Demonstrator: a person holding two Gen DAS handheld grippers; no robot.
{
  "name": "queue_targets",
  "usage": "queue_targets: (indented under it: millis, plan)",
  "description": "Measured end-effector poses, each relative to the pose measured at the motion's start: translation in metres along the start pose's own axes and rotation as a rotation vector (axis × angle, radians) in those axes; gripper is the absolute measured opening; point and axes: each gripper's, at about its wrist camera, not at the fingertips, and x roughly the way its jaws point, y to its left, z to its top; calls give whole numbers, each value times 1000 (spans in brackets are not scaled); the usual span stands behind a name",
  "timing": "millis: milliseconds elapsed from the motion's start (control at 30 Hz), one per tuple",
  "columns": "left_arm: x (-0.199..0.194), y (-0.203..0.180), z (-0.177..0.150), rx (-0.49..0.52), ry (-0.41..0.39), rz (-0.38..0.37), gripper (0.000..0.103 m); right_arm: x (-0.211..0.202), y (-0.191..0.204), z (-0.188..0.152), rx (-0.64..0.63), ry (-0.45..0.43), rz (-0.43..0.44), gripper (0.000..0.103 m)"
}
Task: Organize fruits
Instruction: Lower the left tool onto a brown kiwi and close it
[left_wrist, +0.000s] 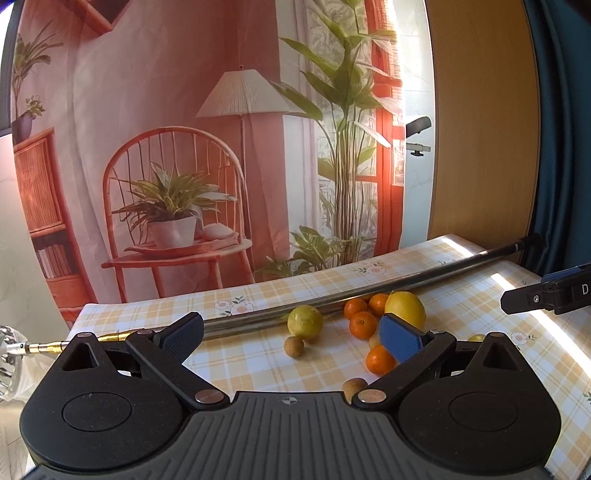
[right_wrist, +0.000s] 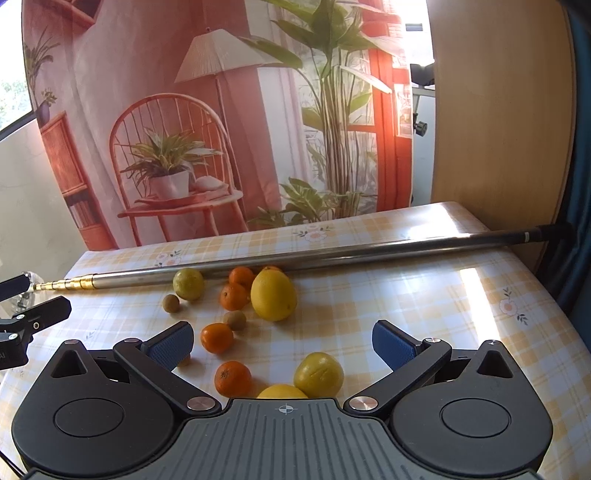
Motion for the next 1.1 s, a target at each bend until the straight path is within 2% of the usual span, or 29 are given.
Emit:
queue_targets:
  millis: [200, 300, 467, 533, 567, 633, 700, 867, 933, 1100]
  plan:
    - [22, 5, 0, -21, 68, -31, 103, 19, -3, 2, 8, 26, 13, 103]
    - [37, 7, -2, -37, 92, -19, 103, 28, -3, 2, 11, 36, 21, 103]
    - [58, 9, -3, -6, 77, -75, 103, 40, -6, 2, 21, 43, 15, 103]
    - [71, 3, -3, 50, 88, -72, 101, 45, -7, 3, 21, 45, 8, 103]
    - [76, 1, -4, 66, 90, -73, 99, 48, -8, 3, 21, 49, 5, 103]
    - [89, -2, -5, 91, 113, -85, 88, 53, -9, 3, 23, 59, 7, 103]
    - [103, -1, -6, 84, 144, -104, 81, 58, -10, 3, 26, 66, 9, 103]
    - [138, 13, -13, -11, 229, -120, 65, 64, -13, 2, 30, 69, 13, 103]
    - [151, 19, -15, -50, 250, -117, 55, 67, -14, 2, 33, 73, 15, 103]
    - [175, 34, -20, -138, 295, -112, 50, 72, -17, -1, 43, 85, 18, 103]
